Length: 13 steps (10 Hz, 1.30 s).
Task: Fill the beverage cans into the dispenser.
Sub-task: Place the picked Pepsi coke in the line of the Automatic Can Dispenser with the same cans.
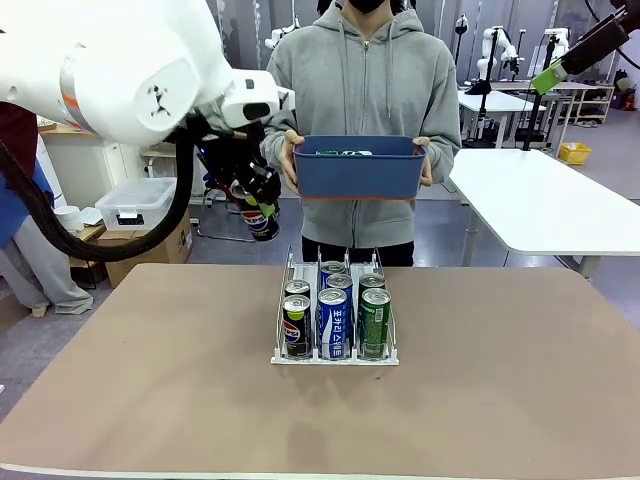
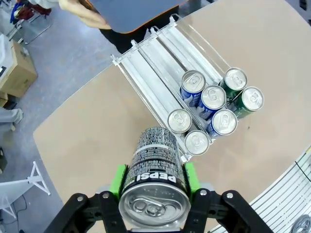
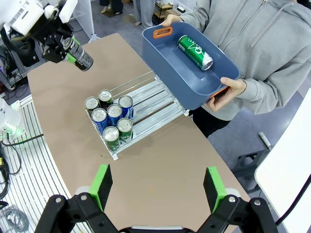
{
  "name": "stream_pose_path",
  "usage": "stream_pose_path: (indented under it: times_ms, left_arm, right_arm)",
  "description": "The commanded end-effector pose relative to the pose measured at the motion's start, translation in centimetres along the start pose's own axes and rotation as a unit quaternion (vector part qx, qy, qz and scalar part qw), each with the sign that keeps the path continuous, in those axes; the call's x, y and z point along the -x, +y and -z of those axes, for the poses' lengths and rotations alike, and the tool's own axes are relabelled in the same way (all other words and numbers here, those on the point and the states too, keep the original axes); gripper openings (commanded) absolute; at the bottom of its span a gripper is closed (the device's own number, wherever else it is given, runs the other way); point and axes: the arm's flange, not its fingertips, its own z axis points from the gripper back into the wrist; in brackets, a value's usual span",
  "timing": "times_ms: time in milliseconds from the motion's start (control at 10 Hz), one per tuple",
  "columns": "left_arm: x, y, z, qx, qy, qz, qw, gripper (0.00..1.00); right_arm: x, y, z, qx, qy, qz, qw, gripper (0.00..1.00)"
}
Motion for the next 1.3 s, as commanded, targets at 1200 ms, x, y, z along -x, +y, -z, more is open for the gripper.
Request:
stream_pose_path:
  times_ms: [1200]
  left_arm:
    - [7.5,-8.3,3.5,-0.038,-0.017,0.043,0.998,0.58]
  right_arm:
    - [0.1,-0.1,0.0,0.002,0.003,-0.002,1.0,1.0]
